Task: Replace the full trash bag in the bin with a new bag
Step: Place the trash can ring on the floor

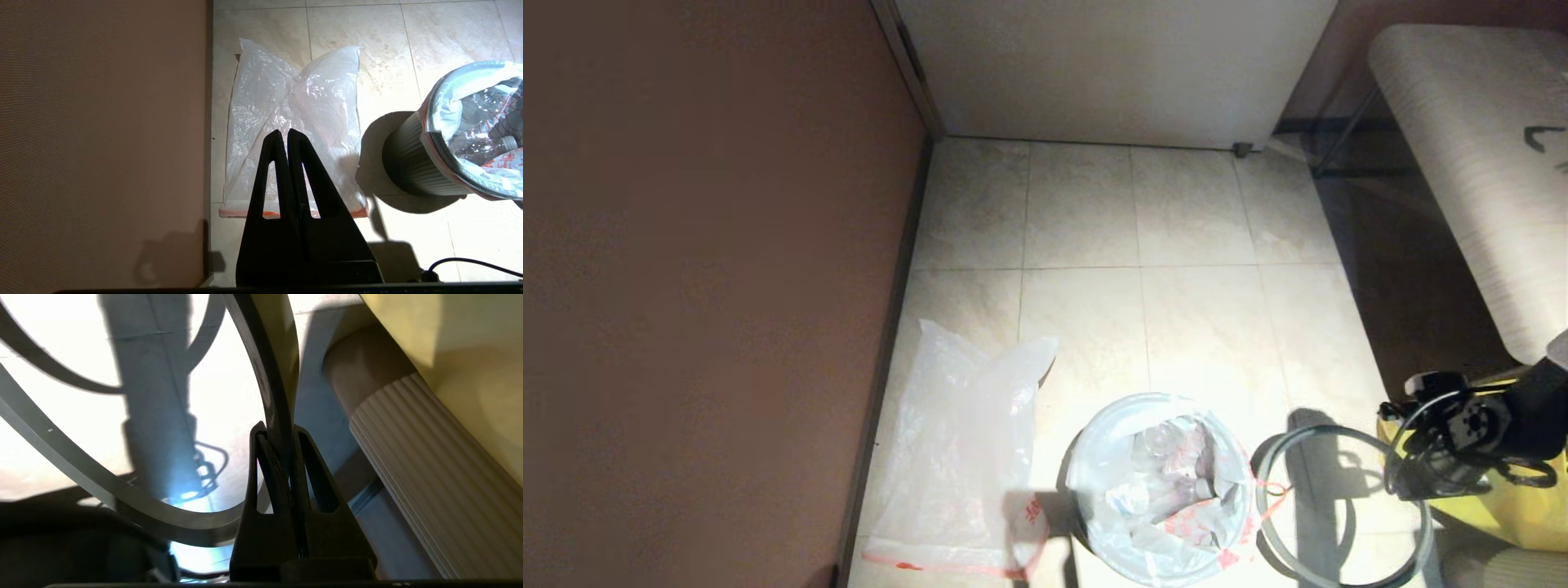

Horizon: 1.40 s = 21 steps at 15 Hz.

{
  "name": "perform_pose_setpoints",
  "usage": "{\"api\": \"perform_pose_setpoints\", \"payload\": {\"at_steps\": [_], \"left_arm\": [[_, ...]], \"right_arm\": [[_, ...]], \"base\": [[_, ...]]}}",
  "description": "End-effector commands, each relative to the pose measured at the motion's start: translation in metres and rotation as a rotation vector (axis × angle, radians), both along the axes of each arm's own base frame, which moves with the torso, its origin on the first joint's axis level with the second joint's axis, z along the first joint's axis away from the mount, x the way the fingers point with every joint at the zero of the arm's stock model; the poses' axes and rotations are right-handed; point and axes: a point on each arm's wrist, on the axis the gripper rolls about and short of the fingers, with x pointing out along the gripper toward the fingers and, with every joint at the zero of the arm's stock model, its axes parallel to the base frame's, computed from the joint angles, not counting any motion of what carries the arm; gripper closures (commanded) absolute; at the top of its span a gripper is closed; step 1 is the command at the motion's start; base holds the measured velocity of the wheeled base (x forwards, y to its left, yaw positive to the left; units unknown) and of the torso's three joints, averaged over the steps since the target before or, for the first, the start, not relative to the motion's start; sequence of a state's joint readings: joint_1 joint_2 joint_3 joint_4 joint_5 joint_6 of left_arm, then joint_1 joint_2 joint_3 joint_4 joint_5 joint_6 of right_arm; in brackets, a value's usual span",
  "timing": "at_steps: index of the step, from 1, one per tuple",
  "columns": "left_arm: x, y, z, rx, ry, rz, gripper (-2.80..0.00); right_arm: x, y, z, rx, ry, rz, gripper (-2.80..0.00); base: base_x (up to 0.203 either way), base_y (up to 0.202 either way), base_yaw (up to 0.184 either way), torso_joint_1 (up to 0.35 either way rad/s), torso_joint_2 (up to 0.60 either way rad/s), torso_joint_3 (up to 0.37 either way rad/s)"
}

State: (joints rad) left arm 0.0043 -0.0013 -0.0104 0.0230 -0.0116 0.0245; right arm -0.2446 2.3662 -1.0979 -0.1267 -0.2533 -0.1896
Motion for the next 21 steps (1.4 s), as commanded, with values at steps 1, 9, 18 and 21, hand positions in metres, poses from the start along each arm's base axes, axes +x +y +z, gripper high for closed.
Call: {"api": "perform_pose_setpoints", "payload": {"at_steps": [1, 9, 18, 21], "left_arm": [[0.0, 0.0, 0.0, -0.001, -0.002, 0.0, 0.0], [0.0, 0.0, 0.0, -0.001, -0.002, 0.0, 0.0], [0.0, 0.0, 0.0, 0.0, -0.002, 0.0, 0.0], [0.0, 0.0, 0.0, 0.0, -0.002, 0.0, 0.0]], "right_arm": [[0.002, 0.009, -0.034, -0.001, 0.065, 0.021, 0.0], [0.002, 0.046, -0.045, -0.097, 0.138, 0.07, 0.0], [-0.041, 0.06, 0.014, -0.095, 0.069, 0.043, -2.8], [-0.073, 0.079, 0.06, 0.02, -0.055, 0.053, 0.0]], "base": [[0.0, 0.0, 0.0, 0.0, 0.0, 0.0], [0.0, 0.0, 0.0, 0.0, 0.0, 0.0], [0.0, 0.0, 0.0, 0.0, 0.0, 0.0], [0.0, 0.0, 0.0, 0.0, 0.0, 0.0]]}}
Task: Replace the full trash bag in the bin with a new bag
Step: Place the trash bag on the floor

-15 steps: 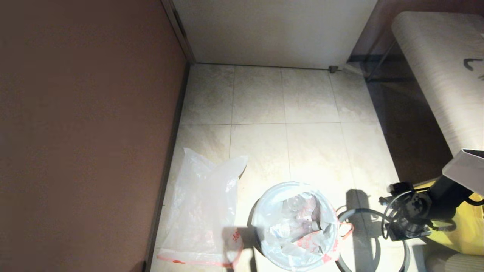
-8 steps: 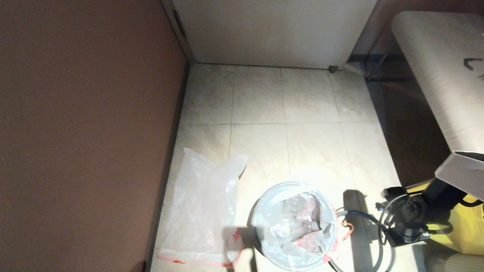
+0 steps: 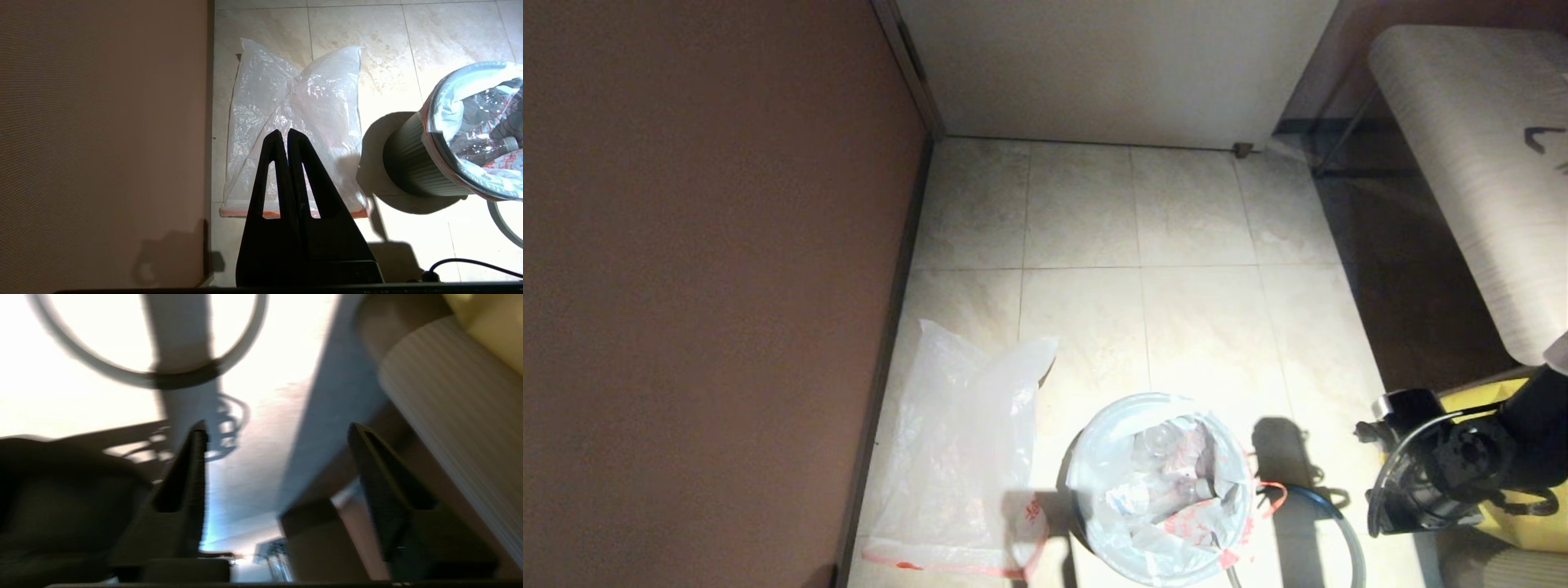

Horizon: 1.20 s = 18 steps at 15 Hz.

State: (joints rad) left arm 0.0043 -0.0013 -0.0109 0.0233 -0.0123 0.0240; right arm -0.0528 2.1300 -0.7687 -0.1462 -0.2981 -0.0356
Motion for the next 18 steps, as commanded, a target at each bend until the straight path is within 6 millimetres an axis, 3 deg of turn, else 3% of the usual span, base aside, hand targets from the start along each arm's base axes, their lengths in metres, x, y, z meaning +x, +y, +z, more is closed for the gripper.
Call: {"api": "perform_pose_setpoints", "payload": {"at_steps": [1, 4, 7, 9, 10, 18], "left_arm": [[0.0, 0.0, 0.0, 0.001, -0.002, 0.0, 0.0], [0.0, 0.0, 0.0, 0.0, -0.002, 0.0, 0.0], [0.0, 0.0, 0.0, 0.0, -0.002, 0.0, 0.0], [0.0, 0.0, 0.0, -0.001, -0.002, 0.0, 0.0], [0.0, 0.0, 0.0, 0.0, -0.002, 0.0, 0.0], [0.0, 0.0, 0.0, 0.0, -0.002, 0.0, 0.0]], "right_arm": [[-0.023, 0.007, 0.042, 0.066, -0.113, 0.033, 0.0], [-0.063, 0.014, 0.052, 0.231, -0.107, 0.083, 0.0], [-0.087, 0.021, 0.052, 0.519, -0.093, 0.098, 0.0], [-0.093, 0.021, 0.042, 0.527, -0.038, 0.07, 0.0], [-0.094, 0.023, 0.038, 0.516, -0.02, 0.073, -2.8], [-0.049, 0.071, -0.023, 0.256, -0.114, 0.044, -2.8]], "base": [[0.0, 0.0, 0.0, 0.0, 0.0, 0.0], [0.0, 0.0, 0.0, 0.0, 0.0, 0.0], [0.0, 0.0, 0.0, 0.0, 0.0, 0.0], [0.0, 0.0, 0.0, 0.0, 0.0, 0.0], [0.0, 0.0, 0.0, 0.0, 0.0, 0.0], [0.0, 0.0, 0.0, 0.0, 0.0, 0.0]]}}
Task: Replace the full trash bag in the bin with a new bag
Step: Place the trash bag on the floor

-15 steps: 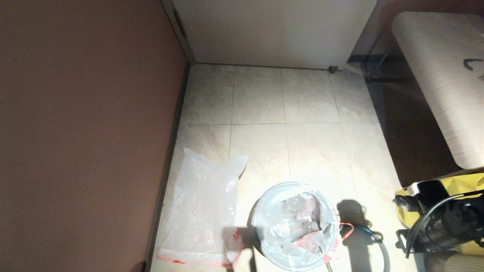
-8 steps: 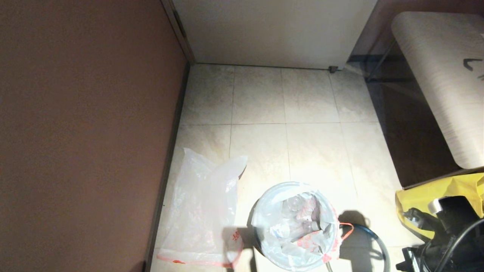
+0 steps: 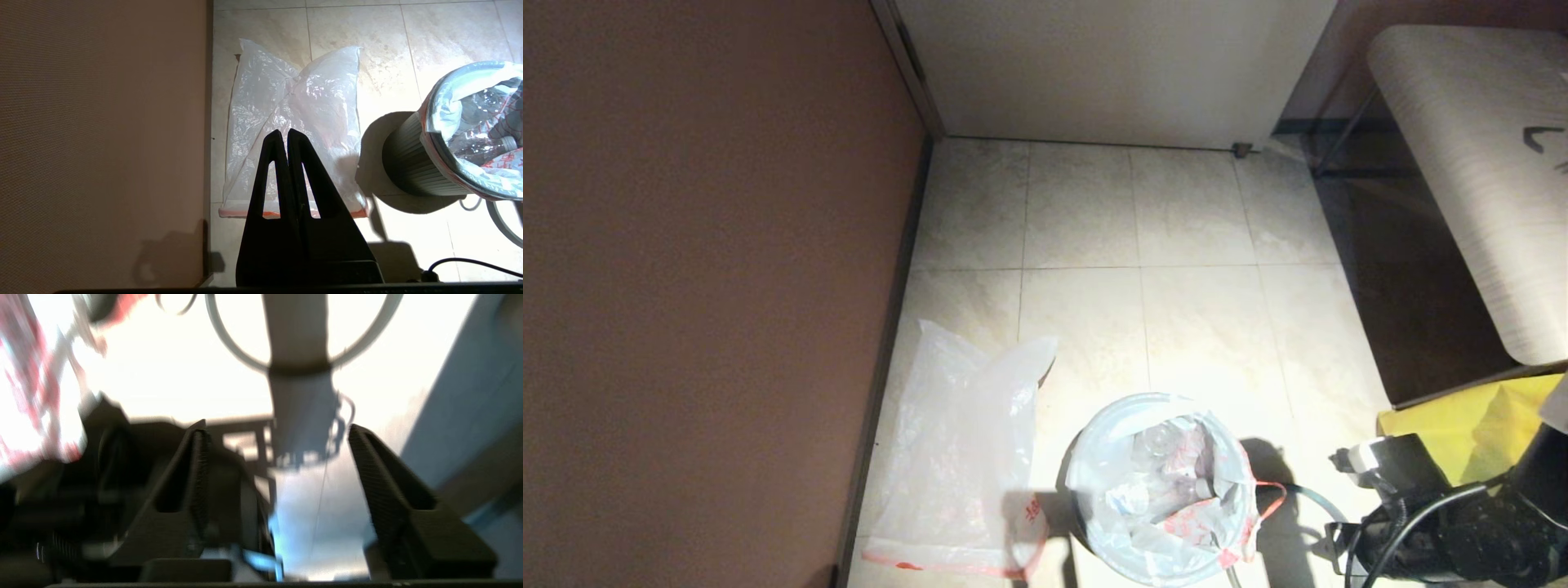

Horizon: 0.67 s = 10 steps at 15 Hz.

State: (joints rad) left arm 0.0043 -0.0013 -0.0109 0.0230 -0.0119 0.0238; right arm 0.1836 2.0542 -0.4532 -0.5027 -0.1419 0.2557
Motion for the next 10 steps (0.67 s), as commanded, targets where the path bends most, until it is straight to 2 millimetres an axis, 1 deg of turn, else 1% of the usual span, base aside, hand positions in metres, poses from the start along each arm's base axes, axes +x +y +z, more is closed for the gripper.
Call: {"api": "perform_pose_setpoints", "payload": {"at_steps": [1, 4, 7, 10], "left_arm": [[0.0, 0.0, 0.0, 0.0, -0.002, 0.0, 0.0], [0.0, 0.0, 0.0, -0.001, -0.002, 0.0, 0.0], [0.0, 0.0, 0.0, 0.001, -0.002, 0.0, 0.0], [0.0, 0.0, 0.0, 0.0, -0.002, 0.0, 0.0]], "right_arm": [[0.013, 0.008, -0.016, -0.012, 0.0, 0.004, -2.8], [0.028, 0.013, -0.02, -0.01, -0.025, 0.003, -2.8], [0.033, 0.018, -0.026, -0.008, -0.022, 0.015, -2.8], [0.04, 0.024, -0.018, 0.028, -0.068, -0.012, -2.8]], "base": [[0.0, 0.0, 0.0, 0.0, 0.0, 0.0], [0.0, 0.0, 0.0, 0.0, 0.0, 0.0], [0.0, 0.0, 0.0, 0.0, 0.0, 0.0], [0.0, 0.0, 0.0, 0.0, 0.0, 0.0]]}}
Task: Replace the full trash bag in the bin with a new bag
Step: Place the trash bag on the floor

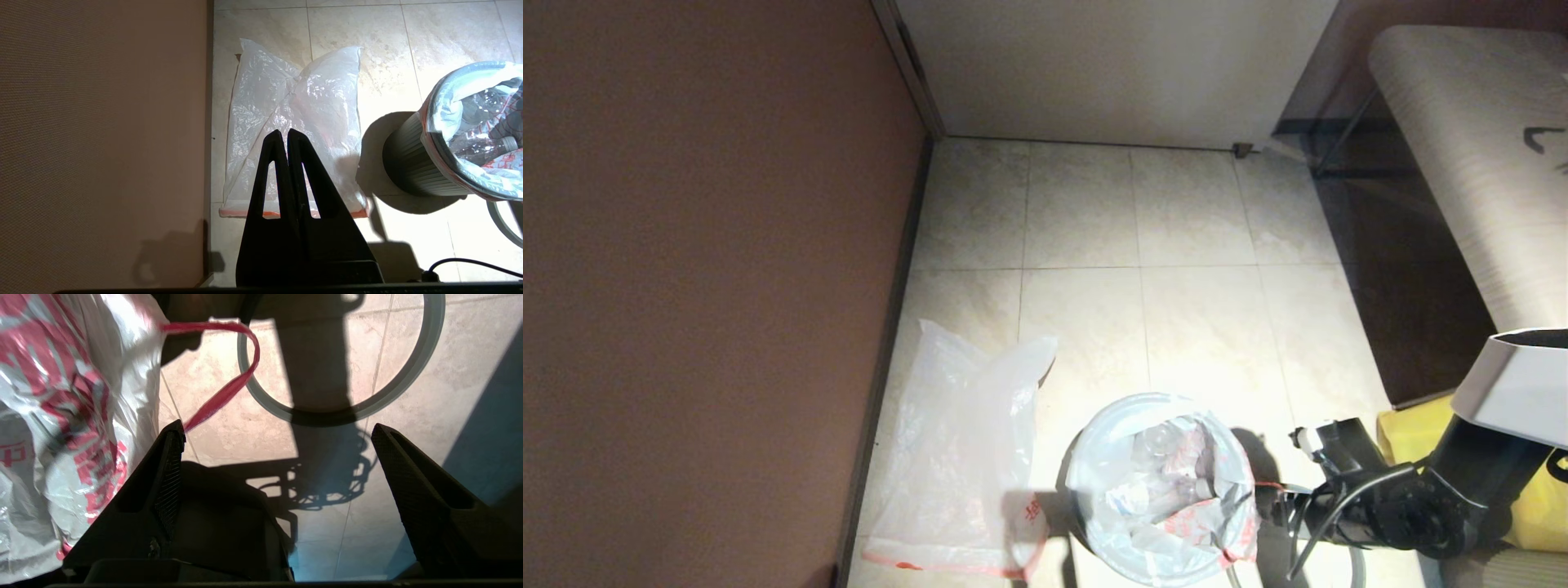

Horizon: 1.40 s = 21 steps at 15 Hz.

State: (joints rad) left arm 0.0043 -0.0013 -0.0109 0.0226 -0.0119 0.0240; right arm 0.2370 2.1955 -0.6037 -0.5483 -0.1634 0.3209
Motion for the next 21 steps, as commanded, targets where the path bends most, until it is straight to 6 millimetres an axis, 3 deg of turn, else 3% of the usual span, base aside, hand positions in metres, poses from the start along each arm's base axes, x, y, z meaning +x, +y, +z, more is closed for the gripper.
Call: {"api": "perform_pose_setpoints", "payload": {"at_steps": [1, 9, 12, 16, 17, 21], "left_arm": [[0.0, 0.0, 0.0, -0.001, -0.001, 0.0, 0.0], [0.0, 0.0, 0.0, 0.001, -0.001, 0.0, 0.0], [0.0, 0.0, 0.0, 0.001, -0.001, 0.0, 0.0], [0.0, 0.0, 0.0, -0.001, -0.001, 0.0, 0.0], [0.0, 0.0, 0.0, 0.001, -0.001, 0.0, 0.0], [0.0, 0.0, 0.0, 0.001, -0.001, 0.0, 0.0]], "right_arm": [[0.003, 0.002, -0.001, 0.004, -0.006, 0.001, -2.8], [0.021, 0.002, -0.015, -0.014, -0.009, -0.006, -2.8], [0.031, -0.004, -0.029, -0.102, 0.0, -0.023, -2.8], [0.038, -0.01, -0.03, -0.12, -0.01, -0.029, -2.8], [0.037, -0.01, -0.03, -0.124, -0.006, -0.022, 0.0], [0.039, -0.009, -0.032, -0.125, -0.005, -0.019, 0.0]], "base": [[0.0, 0.0, 0.0, 0.0, 0.0, 0.0], [0.0, 0.0, 0.0, 0.0, 0.0, 0.0], [0.0, 0.0, 0.0, 0.0, 0.0, 0.0], [0.0, 0.0, 0.0, 0.0, 0.0, 0.0], [0.0, 0.0, 0.0, 0.0, 0.0, 0.0], [0.0, 0.0, 0.0, 0.0, 0.0, 0.0]]}}
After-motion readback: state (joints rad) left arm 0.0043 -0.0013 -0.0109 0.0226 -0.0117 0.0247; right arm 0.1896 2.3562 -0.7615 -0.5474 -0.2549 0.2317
